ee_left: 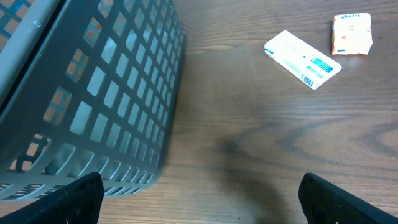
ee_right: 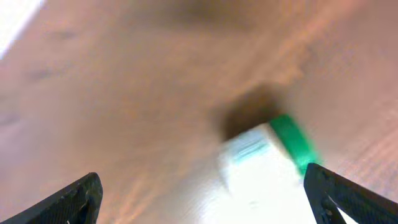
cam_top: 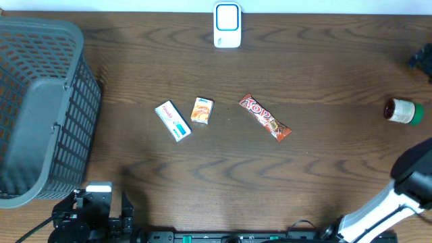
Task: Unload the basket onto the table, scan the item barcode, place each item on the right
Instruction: 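Return the right gripper to the Top chocolate bar and grasp it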
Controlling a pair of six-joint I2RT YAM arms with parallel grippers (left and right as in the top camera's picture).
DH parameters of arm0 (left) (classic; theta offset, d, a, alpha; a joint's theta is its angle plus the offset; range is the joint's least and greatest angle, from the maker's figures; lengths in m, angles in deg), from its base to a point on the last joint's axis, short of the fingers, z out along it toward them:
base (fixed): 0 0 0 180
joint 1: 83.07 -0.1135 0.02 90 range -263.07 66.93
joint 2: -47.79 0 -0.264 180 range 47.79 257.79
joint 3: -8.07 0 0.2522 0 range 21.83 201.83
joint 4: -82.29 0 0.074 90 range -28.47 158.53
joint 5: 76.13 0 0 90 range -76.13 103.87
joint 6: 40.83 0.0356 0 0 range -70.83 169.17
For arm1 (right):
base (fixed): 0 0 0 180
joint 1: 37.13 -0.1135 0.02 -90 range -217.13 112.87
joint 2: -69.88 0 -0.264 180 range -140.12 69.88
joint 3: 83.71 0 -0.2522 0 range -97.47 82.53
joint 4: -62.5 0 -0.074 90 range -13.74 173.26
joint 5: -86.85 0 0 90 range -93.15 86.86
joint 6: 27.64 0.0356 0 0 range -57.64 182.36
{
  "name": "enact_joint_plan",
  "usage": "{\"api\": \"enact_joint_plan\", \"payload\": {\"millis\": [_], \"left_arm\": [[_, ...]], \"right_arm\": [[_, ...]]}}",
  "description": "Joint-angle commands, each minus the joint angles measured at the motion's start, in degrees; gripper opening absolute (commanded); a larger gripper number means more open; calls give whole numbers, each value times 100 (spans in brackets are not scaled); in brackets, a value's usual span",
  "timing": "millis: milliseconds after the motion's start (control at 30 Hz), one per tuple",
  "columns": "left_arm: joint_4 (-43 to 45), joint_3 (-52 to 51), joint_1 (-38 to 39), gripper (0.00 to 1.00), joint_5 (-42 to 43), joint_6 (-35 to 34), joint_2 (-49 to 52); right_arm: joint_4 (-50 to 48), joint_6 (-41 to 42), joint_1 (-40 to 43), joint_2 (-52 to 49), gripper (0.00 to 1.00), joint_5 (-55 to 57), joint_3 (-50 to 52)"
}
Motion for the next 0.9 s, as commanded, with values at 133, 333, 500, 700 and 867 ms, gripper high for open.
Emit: {"api": "enact_joint_plan", "payload": {"millis": [133,333,500,700,867], "left_arm": [[-2,20,28,99,33,-11,-44],[-2,20,28,99,35,-11,-44],[-2,20,28,99,35,-11,-44],[-2,20,28,99,33,-11,-44],[-2,20,28,99,35,-11,-44]], "right_arm": [[581,-343,-2352,695,93,103,-26],[732,-339,-4367,688,88,1088,551],[-31,-339,-5552,684,95,1808,1725],[-1193,-341,-6231,684,94,2299,3005],[-2009,-374,-6356,684,94,2612,3445]]}}
